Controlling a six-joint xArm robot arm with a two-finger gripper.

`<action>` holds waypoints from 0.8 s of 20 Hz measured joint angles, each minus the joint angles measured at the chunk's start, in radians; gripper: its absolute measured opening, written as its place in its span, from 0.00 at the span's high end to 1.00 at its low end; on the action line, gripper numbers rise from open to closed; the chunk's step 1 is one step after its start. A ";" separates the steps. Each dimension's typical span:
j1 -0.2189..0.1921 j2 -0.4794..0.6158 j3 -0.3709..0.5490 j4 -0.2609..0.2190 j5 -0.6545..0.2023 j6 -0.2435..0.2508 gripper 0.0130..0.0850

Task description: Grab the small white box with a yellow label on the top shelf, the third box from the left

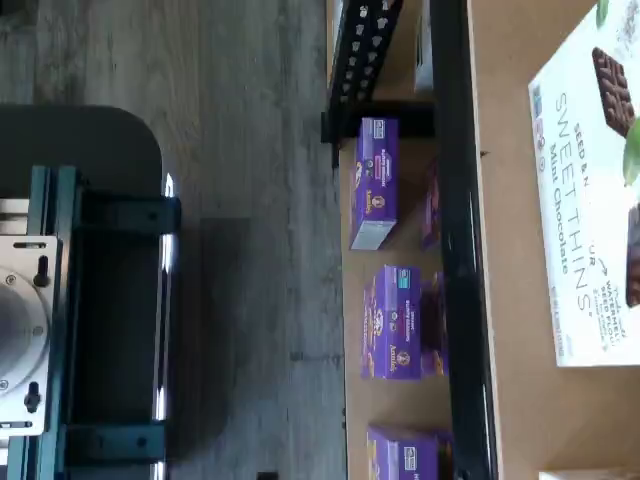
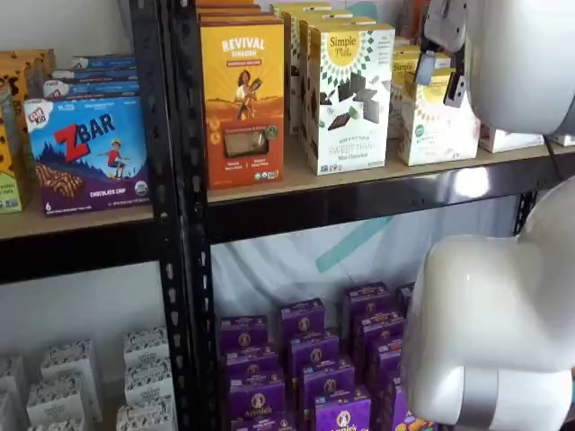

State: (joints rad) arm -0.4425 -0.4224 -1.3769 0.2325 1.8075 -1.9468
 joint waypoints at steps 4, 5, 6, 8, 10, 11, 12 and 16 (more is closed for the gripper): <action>0.005 0.034 -0.045 -0.037 0.071 -0.003 0.00; 0.000 0.035 -0.047 -0.035 0.075 -0.007 0.00; -0.008 0.035 -0.047 -0.026 0.075 -0.011 0.00; -0.035 0.028 -0.039 0.015 0.059 -0.024 0.00; -0.069 0.006 -0.010 0.076 0.007 -0.040 0.00; -0.092 -0.018 0.023 0.124 -0.047 -0.051 0.00; -0.112 -0.046 0.064 0.175 -0.117 -0.065 0.00; -0.112 -0.103 0.158 0.212 -0.327 -0.099 0.00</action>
State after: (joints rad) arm -0.5545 -0.5254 -1.2191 0.4444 1.4809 -2.0454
